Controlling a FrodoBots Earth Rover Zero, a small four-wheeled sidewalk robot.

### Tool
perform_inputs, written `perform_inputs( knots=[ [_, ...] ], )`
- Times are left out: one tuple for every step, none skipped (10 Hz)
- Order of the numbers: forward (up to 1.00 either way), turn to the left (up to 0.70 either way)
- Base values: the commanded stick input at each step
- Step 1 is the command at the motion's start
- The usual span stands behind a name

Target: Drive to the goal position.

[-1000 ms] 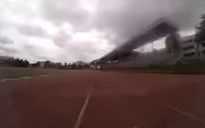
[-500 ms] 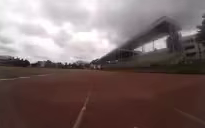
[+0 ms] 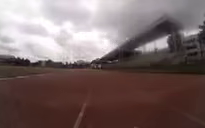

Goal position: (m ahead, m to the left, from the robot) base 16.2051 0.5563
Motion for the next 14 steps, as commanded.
perform_inputs(
  knots=[
    [0.7,0.0],
    [0.7,0.0],
    [0.7,0.0],
    [0.7,0.0],
    [0.7,0.0],
    [0.7,0.0],
    [0.7,0.0],
    [0.7,0.0],
    [0.7,0.0],
    [0.7,0.0],
    [0.7,0.0],
    [0.7,0.0],
    [0.7,0.0],
    [0.7,0.0]
  ],
)
